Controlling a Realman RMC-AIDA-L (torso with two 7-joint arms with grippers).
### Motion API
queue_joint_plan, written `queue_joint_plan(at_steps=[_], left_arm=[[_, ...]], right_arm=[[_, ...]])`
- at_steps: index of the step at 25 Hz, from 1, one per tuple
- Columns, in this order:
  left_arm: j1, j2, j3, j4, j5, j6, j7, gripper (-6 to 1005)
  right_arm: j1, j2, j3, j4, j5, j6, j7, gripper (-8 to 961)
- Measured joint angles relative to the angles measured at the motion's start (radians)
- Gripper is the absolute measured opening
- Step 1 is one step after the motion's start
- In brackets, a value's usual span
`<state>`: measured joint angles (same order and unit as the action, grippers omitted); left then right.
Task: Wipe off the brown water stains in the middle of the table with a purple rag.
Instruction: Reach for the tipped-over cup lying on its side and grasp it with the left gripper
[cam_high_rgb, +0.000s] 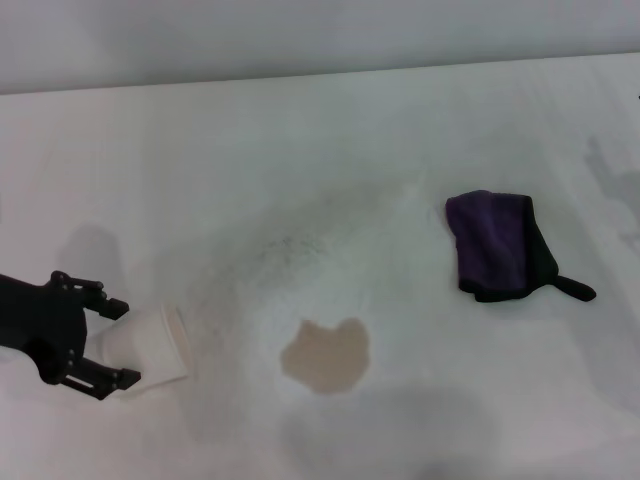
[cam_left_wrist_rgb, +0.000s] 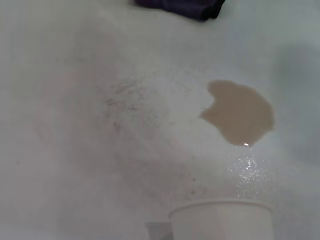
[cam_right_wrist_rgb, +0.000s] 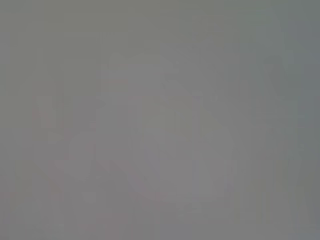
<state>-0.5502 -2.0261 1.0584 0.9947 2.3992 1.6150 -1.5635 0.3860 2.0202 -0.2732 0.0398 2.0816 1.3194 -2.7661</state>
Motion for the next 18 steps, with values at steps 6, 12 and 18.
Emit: queue_joint_plan(at_steps=[6, 12, 18], left_arm=[[-0.005, -0.014, 0.001, -0.036, 0.025, -0.045, 0.014, 880], [-0.016, -0.028, 0.002, -0.077, 0.036, -0.102, 0.039, 879], [-0.029, -0.036, 0.001, -0.125, 0.036, -0.148, 0.06, 878]], right_arm=[[0.003, 0.0, 0.004, 0.0, 0.0, 0.0, 0.0, 872], [0.005, 0.0, 0.004, 0.0, 0.0, -0.002, -0.001, 872], [0.005, -0.002, 0.003, -0.001, 0.0, -0.005, 0.0, 871]])
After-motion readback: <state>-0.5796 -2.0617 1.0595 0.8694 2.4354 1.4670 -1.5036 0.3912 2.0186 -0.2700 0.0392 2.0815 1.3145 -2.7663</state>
